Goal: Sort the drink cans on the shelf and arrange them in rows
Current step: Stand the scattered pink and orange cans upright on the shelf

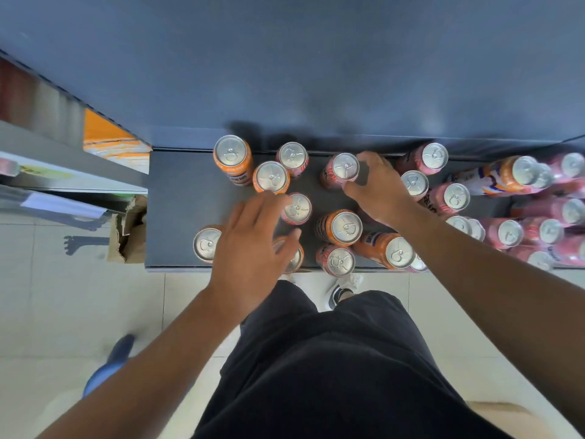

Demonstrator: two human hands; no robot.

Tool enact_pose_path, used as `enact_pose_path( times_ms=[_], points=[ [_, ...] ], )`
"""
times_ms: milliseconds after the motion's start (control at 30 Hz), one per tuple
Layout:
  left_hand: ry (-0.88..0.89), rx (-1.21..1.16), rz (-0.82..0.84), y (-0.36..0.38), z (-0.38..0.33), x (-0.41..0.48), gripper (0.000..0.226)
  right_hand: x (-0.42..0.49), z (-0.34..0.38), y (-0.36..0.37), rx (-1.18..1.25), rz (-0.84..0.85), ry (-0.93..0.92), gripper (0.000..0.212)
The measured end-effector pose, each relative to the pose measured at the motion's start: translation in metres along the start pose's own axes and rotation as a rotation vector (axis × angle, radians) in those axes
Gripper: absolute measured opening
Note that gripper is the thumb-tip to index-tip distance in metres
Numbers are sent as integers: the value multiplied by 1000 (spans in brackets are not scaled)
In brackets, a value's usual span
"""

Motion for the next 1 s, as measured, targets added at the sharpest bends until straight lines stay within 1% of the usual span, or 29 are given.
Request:
enact_pose_path(
  times_ms=[133,233,333,367,400,500,567,600,667,733,867,1000],
  points=[
    [88,-107,-3,18,-30,-36,30,-4,-8,-7,2,1,25,63],
    [123,-118,15,39,-43,-57,25,-1,-12,-10,18,48,38,68],
    [97,-128,50,62,-50,-77,23,5,-16,-9,10,103,21,75],
    [39,-144,89,68,-52,-83,23,8,-17,-8,7,122,7,76],
    [-62,-170,154,74,-54,-87,23,11,-18,-7,4,142,-13,77],
    [-504,-255,387,99,-54,-107,38,19,-19,0,8,222,-96,74],
    [-746,-295,408,118,-52,-118,52,25,-22,5,30,263,-124,77],
    [-824,-327,384,128,-53,-122,59,28,-25,6,35,275,-126,81],
    [-913,-398,319,150,-56,-124,69,34,-30,8,17,280,-138,86],
    [-951,-470,271,171,-61,-123,68,40,-35,10,-31,283,-154,86],
    [-938,-500,232,208,-68,-116,76,53,-40,15,-100,300,-200,84],
    [-968,-479,159,219,-62,-108,75,61,-43,26,-43,333,-212,81]
  ],
)
Point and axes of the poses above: each hand's wrist, its own x-axis towards the middle knuckle, its own y-axis out of the palm, z = x × y, the point moved 6 cm from there along x, towards the middle knuckle, and after that the axes turned 13 degrees about x, right-handed, at the moved point
